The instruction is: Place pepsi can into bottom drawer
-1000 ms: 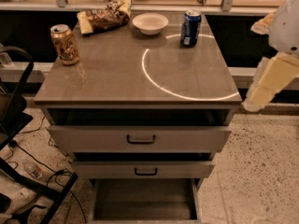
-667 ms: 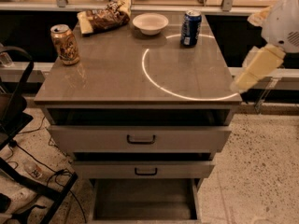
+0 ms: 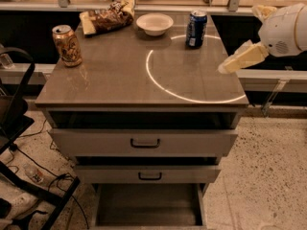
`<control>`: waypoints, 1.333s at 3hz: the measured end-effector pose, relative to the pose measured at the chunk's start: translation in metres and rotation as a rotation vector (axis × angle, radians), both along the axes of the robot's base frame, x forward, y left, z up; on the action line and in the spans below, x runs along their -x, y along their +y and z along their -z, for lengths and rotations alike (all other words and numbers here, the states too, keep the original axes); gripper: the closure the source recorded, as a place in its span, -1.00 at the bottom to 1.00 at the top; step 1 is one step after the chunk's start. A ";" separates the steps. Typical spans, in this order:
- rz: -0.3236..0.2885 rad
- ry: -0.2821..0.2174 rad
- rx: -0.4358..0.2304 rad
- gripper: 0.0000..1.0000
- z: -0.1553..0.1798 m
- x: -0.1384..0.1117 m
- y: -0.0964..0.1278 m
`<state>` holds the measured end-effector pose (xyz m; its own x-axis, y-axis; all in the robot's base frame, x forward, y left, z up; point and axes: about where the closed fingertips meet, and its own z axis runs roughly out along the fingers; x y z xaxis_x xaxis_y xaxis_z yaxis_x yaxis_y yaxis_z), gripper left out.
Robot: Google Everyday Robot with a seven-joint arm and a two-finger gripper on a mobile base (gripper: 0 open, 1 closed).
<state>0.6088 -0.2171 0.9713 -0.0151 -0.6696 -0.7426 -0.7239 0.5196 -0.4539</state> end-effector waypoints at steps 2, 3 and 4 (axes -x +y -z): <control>0.063 -0.109 -0.120 -1.00 -0.008 -0.034 -0.006; 0.050 -0.115 -0.275 -1.00 0.004 -0.083 0.014; 0.032 -0.125 -0.415 -1.00 0.013 -0.133 0.030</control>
Offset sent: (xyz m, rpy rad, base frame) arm 0.0266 -0.0063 0.0047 0.0994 -0.0877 -0.0488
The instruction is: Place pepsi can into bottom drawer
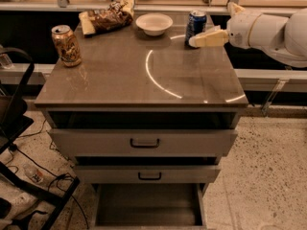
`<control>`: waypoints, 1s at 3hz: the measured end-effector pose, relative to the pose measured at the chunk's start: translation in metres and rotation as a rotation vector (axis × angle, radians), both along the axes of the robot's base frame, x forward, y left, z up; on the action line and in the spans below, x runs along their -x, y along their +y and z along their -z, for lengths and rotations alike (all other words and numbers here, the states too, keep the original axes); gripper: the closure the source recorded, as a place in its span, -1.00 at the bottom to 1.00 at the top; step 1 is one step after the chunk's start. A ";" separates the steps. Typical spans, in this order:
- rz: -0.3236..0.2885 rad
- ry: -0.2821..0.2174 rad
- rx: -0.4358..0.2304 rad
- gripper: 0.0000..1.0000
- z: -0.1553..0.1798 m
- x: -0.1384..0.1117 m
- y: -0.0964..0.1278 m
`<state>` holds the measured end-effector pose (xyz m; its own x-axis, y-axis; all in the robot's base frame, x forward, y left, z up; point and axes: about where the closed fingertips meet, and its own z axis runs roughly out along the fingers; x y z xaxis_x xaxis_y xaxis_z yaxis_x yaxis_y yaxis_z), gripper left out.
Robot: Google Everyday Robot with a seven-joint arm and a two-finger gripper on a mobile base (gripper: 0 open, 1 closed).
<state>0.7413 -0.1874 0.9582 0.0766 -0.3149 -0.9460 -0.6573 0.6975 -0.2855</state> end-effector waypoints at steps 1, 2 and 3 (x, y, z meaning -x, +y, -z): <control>-0.016 0.003 -0.095 -1.00 0.009 -0.040 0.009; -0.018 -0.001 -0.139 -1.00 0.016 -0.066 0.010; -0.015 -0.001 -0.153 -1.00 0.020 -0.084 0.009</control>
Offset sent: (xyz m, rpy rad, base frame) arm 0.0959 0.0039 -0.0231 0.1884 -0.0085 0.0116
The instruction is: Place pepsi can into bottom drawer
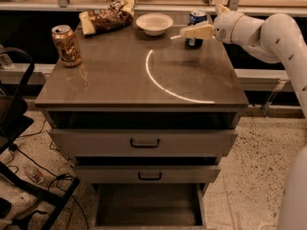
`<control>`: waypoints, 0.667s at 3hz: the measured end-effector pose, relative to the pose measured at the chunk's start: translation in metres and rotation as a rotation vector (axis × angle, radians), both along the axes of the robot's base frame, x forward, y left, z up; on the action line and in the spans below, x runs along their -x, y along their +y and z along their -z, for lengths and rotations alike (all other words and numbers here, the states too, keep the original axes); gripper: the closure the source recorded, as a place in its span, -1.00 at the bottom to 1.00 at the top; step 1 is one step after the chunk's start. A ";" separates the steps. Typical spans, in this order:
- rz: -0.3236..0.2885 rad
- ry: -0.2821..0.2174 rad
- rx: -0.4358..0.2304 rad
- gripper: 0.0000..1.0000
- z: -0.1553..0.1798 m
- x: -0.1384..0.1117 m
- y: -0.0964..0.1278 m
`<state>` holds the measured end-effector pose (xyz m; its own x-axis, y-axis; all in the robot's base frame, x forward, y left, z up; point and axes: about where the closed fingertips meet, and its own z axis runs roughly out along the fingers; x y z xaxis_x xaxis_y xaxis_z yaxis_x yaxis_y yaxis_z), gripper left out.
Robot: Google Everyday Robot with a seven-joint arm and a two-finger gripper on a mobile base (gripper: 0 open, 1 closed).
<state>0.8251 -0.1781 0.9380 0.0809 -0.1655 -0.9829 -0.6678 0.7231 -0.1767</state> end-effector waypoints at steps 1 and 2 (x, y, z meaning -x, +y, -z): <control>0.001 0.017 -0.006 -0.97 0.008 -0.017 0.000; -0.001 0.026 -0.007 -0.39 0.014 -0.024 0.002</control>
Offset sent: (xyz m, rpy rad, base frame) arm 0.0325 -0.0068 -0.0177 0.0057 0.0338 -0.0101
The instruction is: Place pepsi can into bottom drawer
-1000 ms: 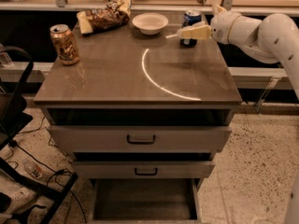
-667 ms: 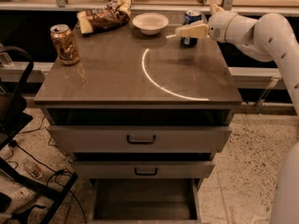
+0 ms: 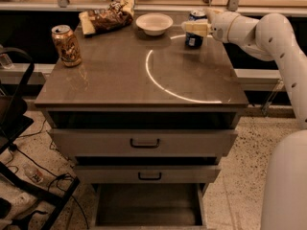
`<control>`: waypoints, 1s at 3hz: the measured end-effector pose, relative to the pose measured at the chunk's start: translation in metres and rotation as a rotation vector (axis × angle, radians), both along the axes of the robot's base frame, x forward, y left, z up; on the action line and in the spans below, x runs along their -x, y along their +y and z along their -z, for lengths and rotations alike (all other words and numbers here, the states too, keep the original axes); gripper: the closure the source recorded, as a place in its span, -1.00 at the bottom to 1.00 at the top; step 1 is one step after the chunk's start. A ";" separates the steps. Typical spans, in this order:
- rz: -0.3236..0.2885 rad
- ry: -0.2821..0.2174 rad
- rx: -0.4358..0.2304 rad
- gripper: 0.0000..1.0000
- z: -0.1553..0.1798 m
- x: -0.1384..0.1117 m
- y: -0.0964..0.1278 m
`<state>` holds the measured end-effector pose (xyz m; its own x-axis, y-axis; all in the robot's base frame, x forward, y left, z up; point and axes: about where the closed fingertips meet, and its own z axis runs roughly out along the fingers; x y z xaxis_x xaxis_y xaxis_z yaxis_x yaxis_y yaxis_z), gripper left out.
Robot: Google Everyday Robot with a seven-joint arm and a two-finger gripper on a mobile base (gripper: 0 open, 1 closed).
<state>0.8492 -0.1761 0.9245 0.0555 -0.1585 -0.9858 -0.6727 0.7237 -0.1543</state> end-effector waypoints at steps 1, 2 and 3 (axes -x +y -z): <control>-0.004 0.001 -0.001 0.09 0.001 0.000 0.003; -0.009 0.002 -0.001 0.56 0.002 -0.001 0.007; -0.013 0.004 -0.002 0.98 0.002 -0.002 0.010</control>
Offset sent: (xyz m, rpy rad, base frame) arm 0.0003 0.0031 -0.0006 0.0006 0.0009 0.0040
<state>0.8508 -0.1658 0.9220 0.0541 -0.1558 -0.9863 -0.6828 0.7150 -0.1504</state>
